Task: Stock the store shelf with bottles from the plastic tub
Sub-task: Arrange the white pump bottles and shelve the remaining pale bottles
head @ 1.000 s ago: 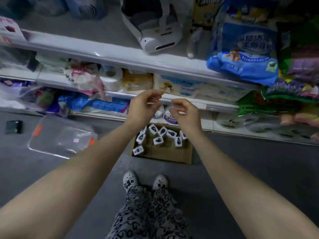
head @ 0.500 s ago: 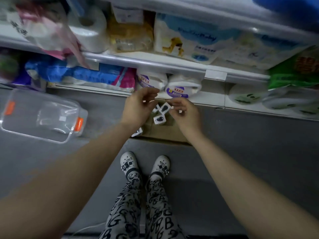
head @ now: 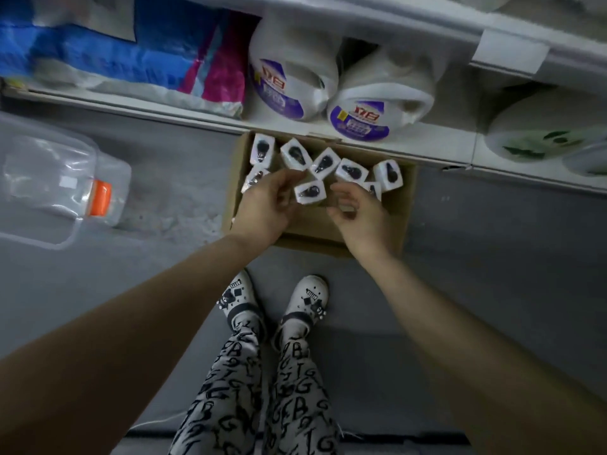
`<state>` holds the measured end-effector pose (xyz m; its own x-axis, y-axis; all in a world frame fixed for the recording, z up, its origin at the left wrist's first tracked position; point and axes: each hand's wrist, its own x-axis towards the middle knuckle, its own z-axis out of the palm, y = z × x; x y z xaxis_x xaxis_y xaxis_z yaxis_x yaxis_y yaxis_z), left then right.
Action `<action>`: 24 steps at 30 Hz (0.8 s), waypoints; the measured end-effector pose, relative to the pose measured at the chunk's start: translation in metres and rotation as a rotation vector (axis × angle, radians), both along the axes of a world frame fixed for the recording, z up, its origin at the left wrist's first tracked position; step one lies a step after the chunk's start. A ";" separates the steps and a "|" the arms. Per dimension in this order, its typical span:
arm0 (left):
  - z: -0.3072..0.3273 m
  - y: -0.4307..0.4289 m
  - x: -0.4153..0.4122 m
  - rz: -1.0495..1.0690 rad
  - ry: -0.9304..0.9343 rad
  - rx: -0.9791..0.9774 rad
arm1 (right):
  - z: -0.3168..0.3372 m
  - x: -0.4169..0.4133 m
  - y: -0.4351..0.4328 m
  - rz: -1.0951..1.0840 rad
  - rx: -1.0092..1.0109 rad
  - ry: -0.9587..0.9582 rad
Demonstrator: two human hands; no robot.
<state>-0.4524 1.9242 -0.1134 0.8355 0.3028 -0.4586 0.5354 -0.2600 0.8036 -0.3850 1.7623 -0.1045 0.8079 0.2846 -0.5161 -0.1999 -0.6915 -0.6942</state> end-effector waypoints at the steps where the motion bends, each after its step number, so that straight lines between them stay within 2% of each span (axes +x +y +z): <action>1: -0.010 0.000 0.000 -0.006 0.009 0.008 | -0.011 0.001 -0.001 0.001 -0.008 0.001; 11: -0.110 -0.018 -0.001 -0.001 0.118 -0.001 | -0.117 0.008 -0.011 0.056 -0.109 0.023; 18: -0.171 -0.027 0.014 -0.069 0.084 0.109 | -0.173 0.014 -0.012 0.079 -0.123 -0.017; 24: -0.216 -0.031 0.026 -0.042 0.078 0.110 | -0.215 0.024 -0.013 0.114 -0.136 -0.085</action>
<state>-0.4264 1.8929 -0.3293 0.8118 0.3200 -0.4885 0.5816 -0.3680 0.7254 -0.3613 1.7497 -0.3191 0.8168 0.3093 -0.4870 -0.0591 -0.7948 -0.6039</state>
